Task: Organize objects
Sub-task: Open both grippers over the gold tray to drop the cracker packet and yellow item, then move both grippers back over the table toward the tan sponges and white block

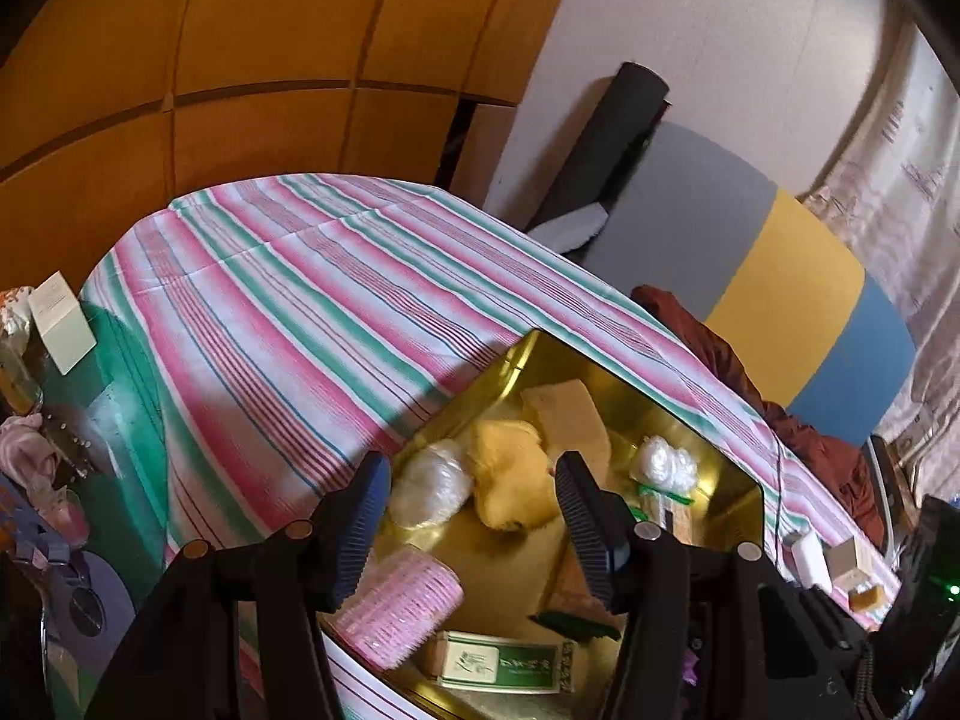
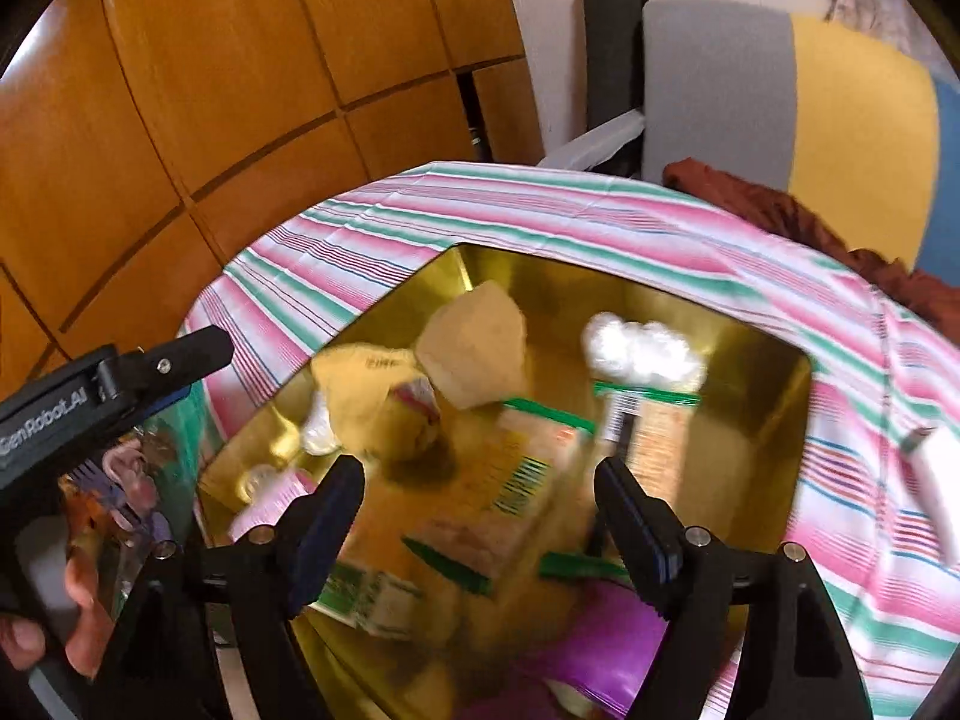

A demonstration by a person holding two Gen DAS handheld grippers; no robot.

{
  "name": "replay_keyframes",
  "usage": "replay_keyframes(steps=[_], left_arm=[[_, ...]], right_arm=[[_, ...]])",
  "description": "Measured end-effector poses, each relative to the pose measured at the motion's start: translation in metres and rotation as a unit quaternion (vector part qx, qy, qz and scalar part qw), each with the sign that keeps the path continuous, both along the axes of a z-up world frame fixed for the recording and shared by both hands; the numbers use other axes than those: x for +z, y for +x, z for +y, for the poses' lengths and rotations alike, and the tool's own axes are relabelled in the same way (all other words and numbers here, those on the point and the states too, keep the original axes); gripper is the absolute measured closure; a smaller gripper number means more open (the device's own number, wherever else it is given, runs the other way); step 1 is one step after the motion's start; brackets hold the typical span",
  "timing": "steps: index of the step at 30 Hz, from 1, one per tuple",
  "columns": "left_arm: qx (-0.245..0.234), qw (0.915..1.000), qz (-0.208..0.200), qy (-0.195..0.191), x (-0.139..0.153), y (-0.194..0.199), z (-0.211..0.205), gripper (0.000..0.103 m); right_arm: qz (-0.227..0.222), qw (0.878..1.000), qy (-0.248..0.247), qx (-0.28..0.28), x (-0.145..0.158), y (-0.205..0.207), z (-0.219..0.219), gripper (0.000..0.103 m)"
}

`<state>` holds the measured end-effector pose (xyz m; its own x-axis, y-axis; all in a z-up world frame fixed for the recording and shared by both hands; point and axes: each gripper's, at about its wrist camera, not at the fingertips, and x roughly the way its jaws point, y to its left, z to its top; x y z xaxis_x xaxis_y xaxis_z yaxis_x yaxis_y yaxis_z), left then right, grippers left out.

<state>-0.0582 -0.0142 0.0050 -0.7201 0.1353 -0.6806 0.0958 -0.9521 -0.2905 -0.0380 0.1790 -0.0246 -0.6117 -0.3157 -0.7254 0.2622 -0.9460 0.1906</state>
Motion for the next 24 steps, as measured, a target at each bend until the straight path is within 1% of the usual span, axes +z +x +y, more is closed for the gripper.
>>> replay_keyframes(steps=[6, 12, 20, 24], left_arm=[[-0.032, 0.9994, -0.001, -0.010, -0.003, 0.007, 0.022, 0.045], [-0.090, 0.9956, 0.003, -0.028, -0.006, 0.021, 0.054, 0.045], [-0.150, 0.9872, 0.007, -0.052, -0.008, 0.045, 0.090, 0.045], [-0.177, 0.9827, 0.006, -0.053, -0.010, 0.059, 0.106, 0.045]], right_arm=[[0.030, 0.997, 0.064, -0.028, 0.017, 0.025, 0.018, 0.023], [0.047, 0.992, 0.102, -0.059, 0.026, 0.044, 0.047, 0.022], [0.053, 0.987, 0.120, -0.097, 0.029, 0.066, 0.090, 0.021], [0.047, 0.984, 0.122, -0.119, 0.027, 0.076, 0.116, 0.021]])
